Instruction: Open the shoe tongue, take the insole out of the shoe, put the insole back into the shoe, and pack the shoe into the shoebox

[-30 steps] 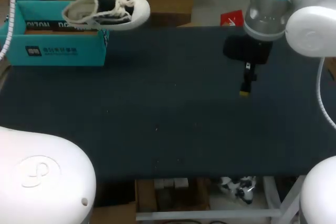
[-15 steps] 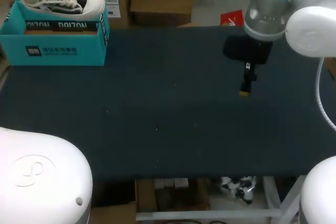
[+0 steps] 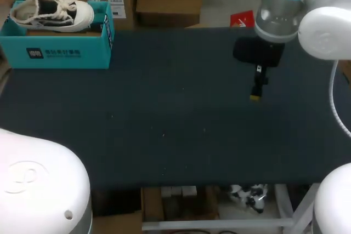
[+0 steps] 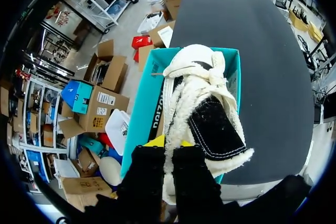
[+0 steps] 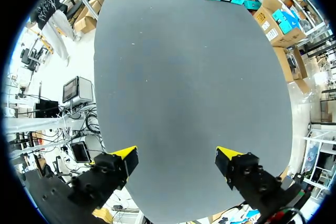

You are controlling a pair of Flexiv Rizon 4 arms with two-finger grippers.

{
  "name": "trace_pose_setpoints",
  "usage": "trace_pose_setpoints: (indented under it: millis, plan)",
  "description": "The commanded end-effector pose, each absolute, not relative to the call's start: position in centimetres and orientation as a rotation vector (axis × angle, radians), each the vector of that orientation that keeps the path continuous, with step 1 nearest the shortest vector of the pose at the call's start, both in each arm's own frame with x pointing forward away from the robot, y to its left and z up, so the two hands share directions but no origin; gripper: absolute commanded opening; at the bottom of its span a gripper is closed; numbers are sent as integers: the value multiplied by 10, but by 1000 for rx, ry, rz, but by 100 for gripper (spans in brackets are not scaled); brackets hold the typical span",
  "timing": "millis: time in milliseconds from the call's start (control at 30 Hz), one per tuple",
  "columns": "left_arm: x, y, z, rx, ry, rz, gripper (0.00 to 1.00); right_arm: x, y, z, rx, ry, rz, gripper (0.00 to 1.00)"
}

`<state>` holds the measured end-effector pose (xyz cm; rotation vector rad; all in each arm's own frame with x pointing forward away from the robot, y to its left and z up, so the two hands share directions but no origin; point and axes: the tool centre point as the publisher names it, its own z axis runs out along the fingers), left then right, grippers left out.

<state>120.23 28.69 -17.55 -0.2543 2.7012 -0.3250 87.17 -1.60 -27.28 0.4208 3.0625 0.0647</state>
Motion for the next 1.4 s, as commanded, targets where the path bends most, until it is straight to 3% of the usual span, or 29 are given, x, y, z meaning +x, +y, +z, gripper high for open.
trace_pose_setpoints:
  millis: [33, 633, 700, 733, 767, 1000, 1400]
  plan:
    - [1231, 292, -205, -247, 2756, -380, 0, 872, -16, -272, 422, 3063, 59, 100]
    - [1261, 289, -306, -282, 2931, -314, 0, 872, -16, -272, 422, 3063, 59, 100]
    - [1260, 290, -308, -275, 2938, -316, 17, 872, -16, -272, 422, 3063, 59, 100]
    - [1260, 289, -308, -271, 2944, -319, 46, 872, -16, -272, 422, 3063, 59, 100]
    - [1259, 289, -309, -270, 2945, -319, 98, 872, -16, -272, 422, 3063, 59, 100]
    - [1250, 278, -292, -274, 2954, -306, 100, 872, -16, -272, 422, 3063, 59, 100]
    - [1178, 241, -199, -259, 2879, -270, 100, 872, -16, -272, 422, 3063, 59, 100]
